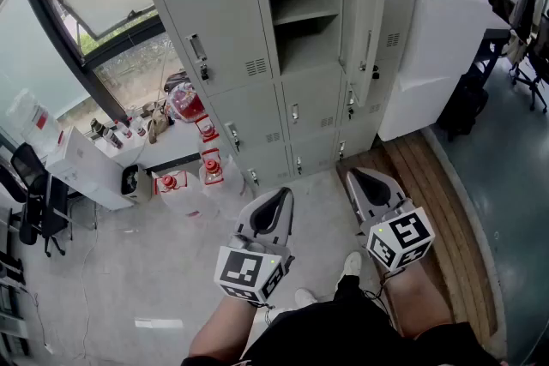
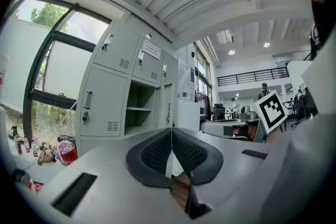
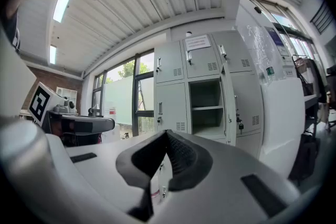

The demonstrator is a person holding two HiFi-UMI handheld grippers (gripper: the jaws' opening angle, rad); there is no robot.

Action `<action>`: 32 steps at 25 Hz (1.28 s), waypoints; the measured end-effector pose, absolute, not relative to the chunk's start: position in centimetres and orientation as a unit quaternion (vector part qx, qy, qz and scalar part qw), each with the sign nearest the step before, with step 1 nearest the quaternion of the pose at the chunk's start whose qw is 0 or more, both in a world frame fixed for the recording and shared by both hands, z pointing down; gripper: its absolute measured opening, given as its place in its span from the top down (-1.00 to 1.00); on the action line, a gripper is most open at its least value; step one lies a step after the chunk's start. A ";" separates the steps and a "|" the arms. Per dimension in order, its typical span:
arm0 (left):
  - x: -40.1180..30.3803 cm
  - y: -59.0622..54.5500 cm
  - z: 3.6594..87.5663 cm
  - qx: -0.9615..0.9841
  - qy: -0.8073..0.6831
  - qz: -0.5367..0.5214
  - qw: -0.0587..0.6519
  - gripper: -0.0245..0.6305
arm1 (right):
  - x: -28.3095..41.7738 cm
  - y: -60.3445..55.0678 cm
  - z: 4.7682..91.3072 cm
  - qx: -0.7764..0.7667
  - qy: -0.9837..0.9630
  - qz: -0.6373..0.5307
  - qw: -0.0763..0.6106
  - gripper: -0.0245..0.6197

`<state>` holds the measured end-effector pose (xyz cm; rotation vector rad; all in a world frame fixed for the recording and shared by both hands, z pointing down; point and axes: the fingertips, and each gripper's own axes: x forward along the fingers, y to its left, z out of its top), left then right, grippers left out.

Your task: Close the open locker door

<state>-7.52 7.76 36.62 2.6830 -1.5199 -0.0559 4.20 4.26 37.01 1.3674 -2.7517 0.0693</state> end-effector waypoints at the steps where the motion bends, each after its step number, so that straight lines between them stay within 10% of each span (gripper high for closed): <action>1: -7.6 7.8 36.6 0.870 -0.493 -0.018 0.028 0.87 | 4.1 4.3 37.0 0.444 -0.895 0.022 0.034 0.76; 32: -8.2 6.8 36.5 0.863 -0.504 -0.016 0.028 0.87 | 3.4 1.9 35.7 0.429 -0.903 0.008 0.020 0.76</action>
